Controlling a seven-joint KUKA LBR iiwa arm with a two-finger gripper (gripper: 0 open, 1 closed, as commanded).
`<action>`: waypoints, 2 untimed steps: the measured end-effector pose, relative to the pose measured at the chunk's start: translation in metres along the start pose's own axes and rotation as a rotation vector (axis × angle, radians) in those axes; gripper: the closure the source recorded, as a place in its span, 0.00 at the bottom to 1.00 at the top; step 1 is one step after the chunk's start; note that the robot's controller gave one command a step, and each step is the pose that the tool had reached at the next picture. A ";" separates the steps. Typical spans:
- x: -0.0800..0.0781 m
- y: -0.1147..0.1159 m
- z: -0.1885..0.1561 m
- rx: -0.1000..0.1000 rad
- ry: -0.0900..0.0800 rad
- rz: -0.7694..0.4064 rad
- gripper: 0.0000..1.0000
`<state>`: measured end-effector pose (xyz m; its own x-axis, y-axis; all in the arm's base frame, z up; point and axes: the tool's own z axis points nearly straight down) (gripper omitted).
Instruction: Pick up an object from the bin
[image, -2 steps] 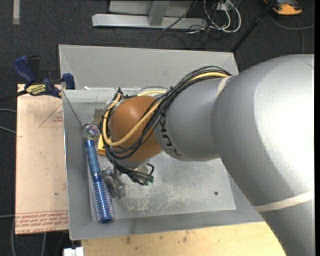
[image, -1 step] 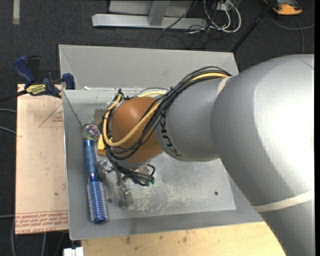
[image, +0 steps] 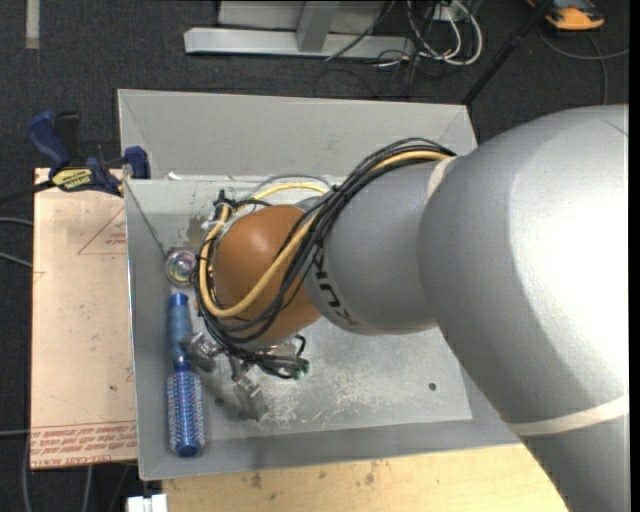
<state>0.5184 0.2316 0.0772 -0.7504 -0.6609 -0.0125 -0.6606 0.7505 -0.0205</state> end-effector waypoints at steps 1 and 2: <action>-0.019 0.010 -0.095 -0.018 0.001 0.027 0.00; -0.003 0.019 -0.025 -0.022 0.006 -0.242 0.00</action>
Offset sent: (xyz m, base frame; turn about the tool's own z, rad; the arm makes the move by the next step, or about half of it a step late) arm 0.0024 0.0193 0.0900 0.0260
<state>0.5074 0.2477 0.1023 -0.5704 -0.8214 -0.0042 -0.8214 0.5704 -0.0002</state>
